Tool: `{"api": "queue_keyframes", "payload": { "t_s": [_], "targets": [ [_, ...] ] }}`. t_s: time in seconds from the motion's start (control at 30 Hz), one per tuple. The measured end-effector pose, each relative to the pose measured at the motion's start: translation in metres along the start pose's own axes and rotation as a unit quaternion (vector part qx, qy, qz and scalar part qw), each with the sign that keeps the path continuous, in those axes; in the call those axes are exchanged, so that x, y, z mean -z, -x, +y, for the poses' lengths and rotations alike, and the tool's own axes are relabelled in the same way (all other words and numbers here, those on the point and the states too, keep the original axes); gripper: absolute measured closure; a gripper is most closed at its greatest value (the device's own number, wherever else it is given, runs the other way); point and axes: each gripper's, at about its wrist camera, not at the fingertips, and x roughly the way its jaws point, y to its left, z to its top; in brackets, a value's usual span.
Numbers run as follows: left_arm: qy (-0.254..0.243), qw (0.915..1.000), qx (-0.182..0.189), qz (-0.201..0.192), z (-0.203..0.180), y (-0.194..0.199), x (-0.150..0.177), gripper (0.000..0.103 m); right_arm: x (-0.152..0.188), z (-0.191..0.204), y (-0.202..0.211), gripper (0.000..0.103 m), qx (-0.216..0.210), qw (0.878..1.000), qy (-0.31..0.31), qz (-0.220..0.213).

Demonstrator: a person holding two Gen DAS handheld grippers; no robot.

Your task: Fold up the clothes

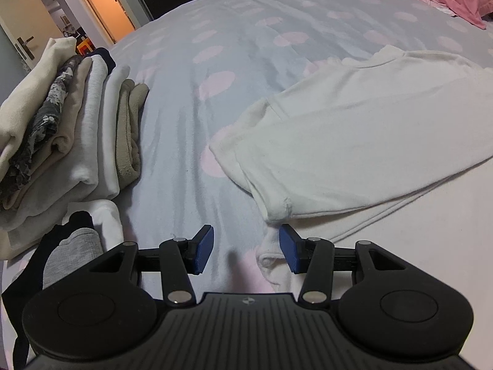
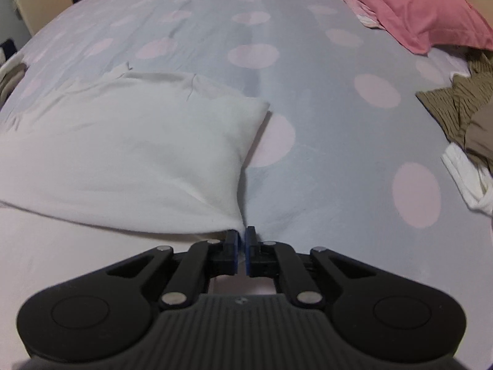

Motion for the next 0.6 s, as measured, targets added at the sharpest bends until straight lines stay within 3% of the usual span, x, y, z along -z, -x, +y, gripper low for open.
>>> {"api": "queue_keyframes", "payload": {
  "t_s": [0.1,0.17,0.3,0.43,0.6],
  "targets": [
    [0.008,0.9999,0.008,-0.006,0.004,0.007,0.0,0.058,-0.002,-0.004,0.005,0.088,0.004,1.0,-0.012,0.009],
    [0.018,0.9996,0.02,-0.01,0.007,0.013,-0.002,0.058,-0.003,-0.007,0.012,0.074,0.005,0.999,-0.029,0.015],
    [0.026,0.9993,0.028,-0.007,0.008,0.021,-0.006,0.058,-0.003,-0.005,0.031,0.072,0.0,1.0,-0.024,0.012],
    [0.03,0.9985,0.039,0.021,0.003,0.024,0.0,0.058,0.002,0.001,0.045,0.072,-0.027,1.0,-0.004,0.009],
    [0.037,0.9964,0.058,0.05,0.001,0.031,0.022,0.058,0.026,0.007,0.042,0.071,-0.06,0.997,0.011,0.038]
  ]
}}
